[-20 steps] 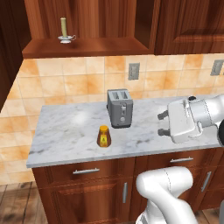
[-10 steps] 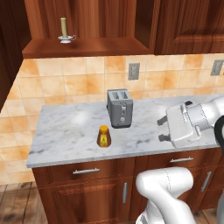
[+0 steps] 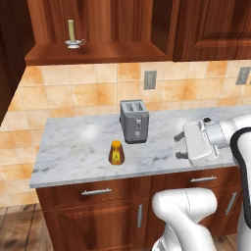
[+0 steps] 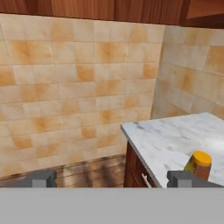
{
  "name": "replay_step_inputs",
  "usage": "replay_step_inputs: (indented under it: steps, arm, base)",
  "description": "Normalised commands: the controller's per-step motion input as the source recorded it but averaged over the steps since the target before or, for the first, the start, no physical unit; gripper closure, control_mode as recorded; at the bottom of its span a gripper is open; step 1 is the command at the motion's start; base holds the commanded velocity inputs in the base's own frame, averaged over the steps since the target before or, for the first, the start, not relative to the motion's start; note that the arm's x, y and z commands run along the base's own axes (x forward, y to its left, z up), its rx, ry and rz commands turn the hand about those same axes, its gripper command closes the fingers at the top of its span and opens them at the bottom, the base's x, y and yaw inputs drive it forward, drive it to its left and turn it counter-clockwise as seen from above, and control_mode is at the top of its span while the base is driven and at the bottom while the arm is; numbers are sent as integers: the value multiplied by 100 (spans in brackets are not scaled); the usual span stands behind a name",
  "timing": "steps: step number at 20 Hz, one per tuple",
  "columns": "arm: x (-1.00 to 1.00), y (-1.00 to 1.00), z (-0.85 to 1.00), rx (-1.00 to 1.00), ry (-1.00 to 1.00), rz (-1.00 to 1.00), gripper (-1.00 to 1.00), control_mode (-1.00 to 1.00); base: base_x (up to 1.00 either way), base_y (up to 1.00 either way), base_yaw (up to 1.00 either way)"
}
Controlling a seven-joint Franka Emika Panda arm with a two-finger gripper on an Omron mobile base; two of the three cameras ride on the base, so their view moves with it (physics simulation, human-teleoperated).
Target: Pick the honey bottle and honey bottle from the counter and place them in the cabinets closest to them.
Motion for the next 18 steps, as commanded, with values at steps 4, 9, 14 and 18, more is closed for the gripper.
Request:
replay_step_inputs:
  steps: [4,9,14,18]
  arm:
    - [31,36,-39,5,-13,-13,-100,-100]
    - [12,56,-21,0,-8,-13,-100,-100]
    - [0,18,-42,0,0,-2,-100,-100]
    - [3,2,-57,0,0,-1,-100,-100]
  base:
    - [0,0,0]
    - [0,0,0]
    - [0,0,0]
    - [0,0,0]
